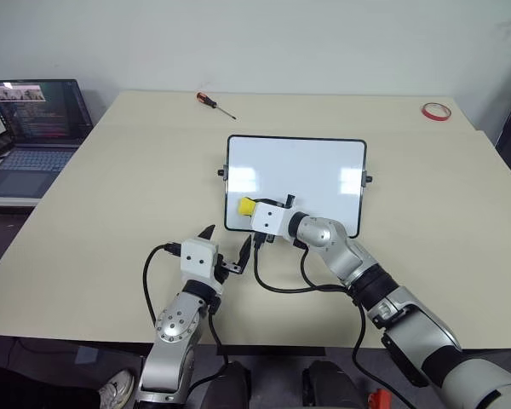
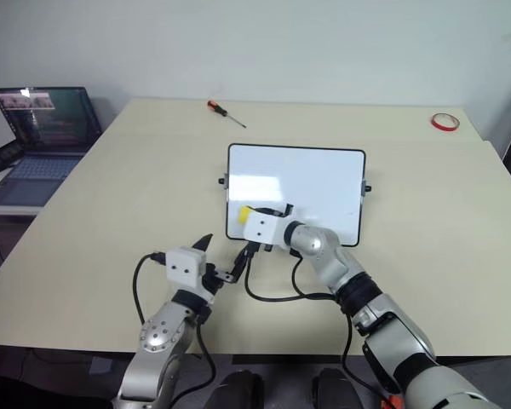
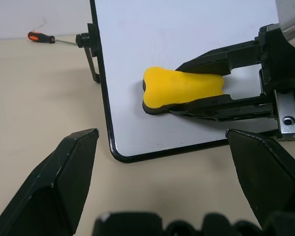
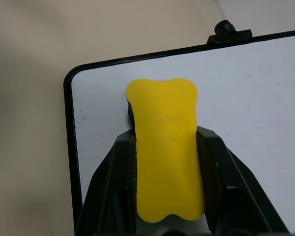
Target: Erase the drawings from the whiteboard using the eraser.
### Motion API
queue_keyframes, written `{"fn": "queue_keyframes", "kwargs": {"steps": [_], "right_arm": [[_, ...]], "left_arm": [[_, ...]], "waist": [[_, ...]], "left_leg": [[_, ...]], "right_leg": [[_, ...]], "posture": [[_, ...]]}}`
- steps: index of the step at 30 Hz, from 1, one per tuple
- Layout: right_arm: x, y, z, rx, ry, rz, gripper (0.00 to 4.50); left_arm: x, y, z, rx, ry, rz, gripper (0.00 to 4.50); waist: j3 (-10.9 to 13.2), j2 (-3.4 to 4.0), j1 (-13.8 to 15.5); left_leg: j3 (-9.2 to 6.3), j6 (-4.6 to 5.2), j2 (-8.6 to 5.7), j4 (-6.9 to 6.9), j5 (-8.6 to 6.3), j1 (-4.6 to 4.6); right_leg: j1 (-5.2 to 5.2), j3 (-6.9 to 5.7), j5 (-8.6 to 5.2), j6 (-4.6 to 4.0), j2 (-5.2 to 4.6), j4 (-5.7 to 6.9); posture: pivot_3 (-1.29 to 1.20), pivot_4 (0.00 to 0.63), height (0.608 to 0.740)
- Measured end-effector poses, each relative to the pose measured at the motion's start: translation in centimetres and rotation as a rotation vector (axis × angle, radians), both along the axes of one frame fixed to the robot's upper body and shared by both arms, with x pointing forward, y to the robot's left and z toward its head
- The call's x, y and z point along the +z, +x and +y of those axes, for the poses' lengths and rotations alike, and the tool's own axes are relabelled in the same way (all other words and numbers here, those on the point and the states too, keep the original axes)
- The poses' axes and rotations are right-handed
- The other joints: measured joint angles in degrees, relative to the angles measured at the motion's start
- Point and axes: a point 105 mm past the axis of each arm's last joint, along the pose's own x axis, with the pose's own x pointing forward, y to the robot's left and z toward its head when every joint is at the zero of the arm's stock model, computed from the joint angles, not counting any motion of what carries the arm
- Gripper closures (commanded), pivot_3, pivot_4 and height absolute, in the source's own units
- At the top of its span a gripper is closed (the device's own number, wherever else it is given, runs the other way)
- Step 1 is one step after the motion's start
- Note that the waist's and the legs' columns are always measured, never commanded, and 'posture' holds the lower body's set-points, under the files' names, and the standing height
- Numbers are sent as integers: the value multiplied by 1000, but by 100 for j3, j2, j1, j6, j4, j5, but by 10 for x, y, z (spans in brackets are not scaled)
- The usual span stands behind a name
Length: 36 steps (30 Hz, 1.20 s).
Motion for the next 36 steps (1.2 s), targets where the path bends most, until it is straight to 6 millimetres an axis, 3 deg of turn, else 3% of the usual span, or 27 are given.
{"fn": "queue_keyframes", "kwargs": {"steps": [20, 25, 32, 36], "right_arm": [[10, 9, -11, -111, 71, 6, 3231], [18, 14, -26, -153, 143, 24, 3231], [17, -8, -53, -168, 293, 134, 3231], [32, -18, -65, -183, 353, 135, 3231]], "left_arm": [[2, 3, -6, -33, -2, -8, 0], [2, 3, -7, -35, -2, -7, 0], [5, 5, -5, -34, 1, -16, 0], [7, 6, -7, -48, 0, -23, 0]], "waist": [[0, 0, 19], [0, 0, 24], [1, 1, -8], [2, 2, -27]], "left_leg": [[-15, -4, -5, 1, 12, 7], [-22, -4, -6, 0, 13, 7], [-20, -4, -3, -11, 11, -30], [-14, -5, 2, -15, 11, -34]], "right_leg": [[16, -13, 2, -3, -1, 1], [22, -16, 2, -3, -2, -5], [-10, -16, 2, -3, -1, -32], [-17, -11, 2, -3, 0, -38]], "posture": [[0, 150, 740], [0, 150, 740], [0, 150, 740], [0, 150, 740]]}}
